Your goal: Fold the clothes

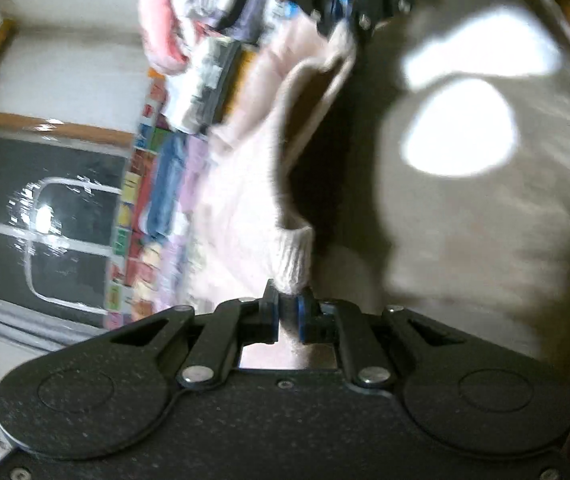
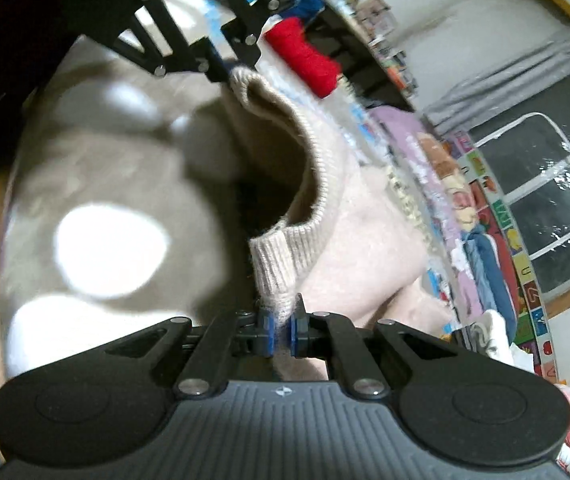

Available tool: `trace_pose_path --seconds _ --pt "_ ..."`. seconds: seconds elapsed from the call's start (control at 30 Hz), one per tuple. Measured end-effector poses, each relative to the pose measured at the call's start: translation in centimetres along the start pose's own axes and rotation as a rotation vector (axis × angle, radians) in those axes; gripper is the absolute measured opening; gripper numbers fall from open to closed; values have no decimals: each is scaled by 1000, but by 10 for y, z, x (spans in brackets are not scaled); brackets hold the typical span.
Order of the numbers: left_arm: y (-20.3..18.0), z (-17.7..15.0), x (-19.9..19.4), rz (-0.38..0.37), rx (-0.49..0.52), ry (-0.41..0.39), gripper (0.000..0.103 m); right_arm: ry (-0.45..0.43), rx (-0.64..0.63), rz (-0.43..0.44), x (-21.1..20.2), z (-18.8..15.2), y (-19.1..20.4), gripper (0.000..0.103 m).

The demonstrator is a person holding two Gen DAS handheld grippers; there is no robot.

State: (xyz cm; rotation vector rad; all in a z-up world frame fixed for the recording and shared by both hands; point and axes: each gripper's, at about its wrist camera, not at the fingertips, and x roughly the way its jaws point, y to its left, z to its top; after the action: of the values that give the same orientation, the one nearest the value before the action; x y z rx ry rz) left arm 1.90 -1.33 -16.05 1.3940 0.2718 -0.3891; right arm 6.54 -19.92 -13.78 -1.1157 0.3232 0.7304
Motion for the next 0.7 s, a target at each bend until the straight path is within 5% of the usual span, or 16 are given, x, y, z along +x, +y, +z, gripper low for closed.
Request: trace_pose_path --seconds 0.1,0.23,0.33,0.43,0.53,0.7 --pt "-15 -3 -3 -70 -8 51 21 60 -34 44 3 -4 22 12" --pt "17 -20 -4 -152 -283 108 30 65 41 61 -6 -4 29 20" --pt "42 -33 -5 -213 -493 151 50 32 180 101 -22 -5 14 26" --pt "67 -46 -5 -274 -704 193 50 -4 344 86 -35 -13 -9 32" --pt "100 -76 9 -331 -1095 211 50 -57 692 89 -39 -33 -47 39" --pt "117 -135 35 -398 -1747 153 51 -221 1481 78 -26 -117 -88 40"
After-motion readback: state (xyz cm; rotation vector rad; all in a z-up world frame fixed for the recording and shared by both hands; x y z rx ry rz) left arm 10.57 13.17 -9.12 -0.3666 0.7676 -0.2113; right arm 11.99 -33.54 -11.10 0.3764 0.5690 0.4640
